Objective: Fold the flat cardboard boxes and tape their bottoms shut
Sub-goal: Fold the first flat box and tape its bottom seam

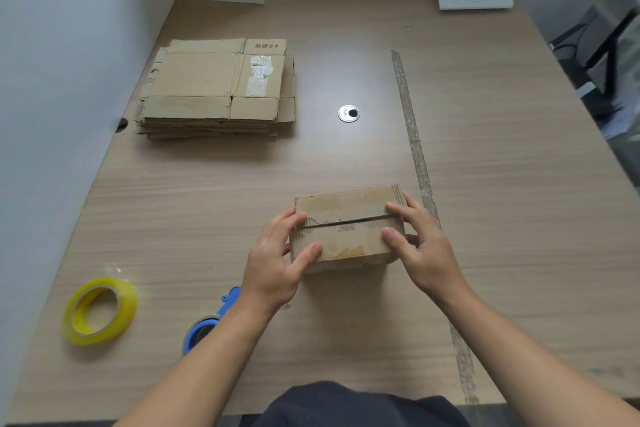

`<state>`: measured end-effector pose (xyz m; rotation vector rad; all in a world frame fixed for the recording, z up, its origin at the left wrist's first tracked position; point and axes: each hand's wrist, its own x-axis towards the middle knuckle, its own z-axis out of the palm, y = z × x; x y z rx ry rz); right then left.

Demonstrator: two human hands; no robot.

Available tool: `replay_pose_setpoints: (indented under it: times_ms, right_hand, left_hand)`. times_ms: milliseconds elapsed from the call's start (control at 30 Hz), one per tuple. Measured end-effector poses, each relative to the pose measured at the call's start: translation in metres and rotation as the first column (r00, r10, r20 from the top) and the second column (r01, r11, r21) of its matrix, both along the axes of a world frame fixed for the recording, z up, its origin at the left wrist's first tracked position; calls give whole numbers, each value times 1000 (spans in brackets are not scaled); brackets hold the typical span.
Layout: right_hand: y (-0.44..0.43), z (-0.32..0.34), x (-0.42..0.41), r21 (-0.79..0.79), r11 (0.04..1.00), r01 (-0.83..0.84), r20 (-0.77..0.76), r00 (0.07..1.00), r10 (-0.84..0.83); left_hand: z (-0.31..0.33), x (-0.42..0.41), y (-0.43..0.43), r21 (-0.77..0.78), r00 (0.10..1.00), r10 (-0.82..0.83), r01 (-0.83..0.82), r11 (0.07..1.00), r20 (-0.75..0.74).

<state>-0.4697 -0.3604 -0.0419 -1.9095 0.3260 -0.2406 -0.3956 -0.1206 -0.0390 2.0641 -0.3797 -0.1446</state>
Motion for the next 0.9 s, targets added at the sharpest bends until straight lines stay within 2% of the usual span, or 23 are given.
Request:
replay_pose_setpoints:
  times_ms: [267,400,600,767,900]
  right_hand:
    - [-12,8,3,-70,994,84,-27,996,-86]
    - [-16,6,-2,-76,993,86,-23,996,-88]
    - [1,3,8,-46,998,-31,-9,999,31]
    - [19,-16,-6,-74,991,-115,-153,983,103]
    - [21,-20,-10,-100,990,-103,-143,986,88]
  left_hand:
    - [-3,14,-23,-36,996,3,-6,999,-85]
    - [-9,5,-24,-29,998,-4,2,1000,-61]
    - [-11,-4,5,6,994,69,-68,998,-81]
    - [-18,-13,33,140,993,14,2,990,-115]
    - [-24,-18,28,152,991,41,-21,988,-128]
